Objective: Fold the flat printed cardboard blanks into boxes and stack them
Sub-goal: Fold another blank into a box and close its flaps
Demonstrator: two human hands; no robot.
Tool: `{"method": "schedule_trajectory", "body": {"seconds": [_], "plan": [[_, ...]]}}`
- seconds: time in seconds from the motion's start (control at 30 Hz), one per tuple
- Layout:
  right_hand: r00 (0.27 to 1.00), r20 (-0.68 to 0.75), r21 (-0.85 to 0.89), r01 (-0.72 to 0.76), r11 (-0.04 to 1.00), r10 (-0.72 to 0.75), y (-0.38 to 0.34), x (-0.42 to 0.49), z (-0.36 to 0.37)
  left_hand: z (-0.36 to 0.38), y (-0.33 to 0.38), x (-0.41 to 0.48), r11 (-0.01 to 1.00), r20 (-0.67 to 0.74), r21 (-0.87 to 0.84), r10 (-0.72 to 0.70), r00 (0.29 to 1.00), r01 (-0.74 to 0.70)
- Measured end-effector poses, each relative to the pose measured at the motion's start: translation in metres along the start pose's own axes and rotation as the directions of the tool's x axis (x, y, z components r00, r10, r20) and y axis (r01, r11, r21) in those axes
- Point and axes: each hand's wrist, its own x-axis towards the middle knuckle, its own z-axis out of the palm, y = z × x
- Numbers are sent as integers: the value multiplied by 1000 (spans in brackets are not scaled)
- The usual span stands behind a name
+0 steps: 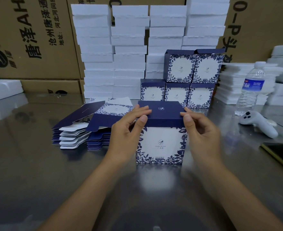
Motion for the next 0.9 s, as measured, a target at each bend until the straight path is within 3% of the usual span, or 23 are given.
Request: {"method": "schedule_trajectory", "body": {"seconds": [0.57, 0.67, 0.8, 0.9], "plan": [[999, -33, -109, -8, 994, 5, -7, 1, 2, -5, -5, 1, 998, 45, 51, 26, 999, -28], [994, -60, -232, 73, 970, -89, -7, -3, 1, -2, -4, -2, 1000, 9, 24, 16, 1000, -16], [965, 2, -516, 226, 827, -262, -4, -18, 5, 6, -8, -14, 996, -6, 91, 1, 1000, -1], [986, 125, -586, 162, 794, -109, -2, -26, 9, 12, -11, -18, 992, -67, 120, -16, 998, 24]]}}
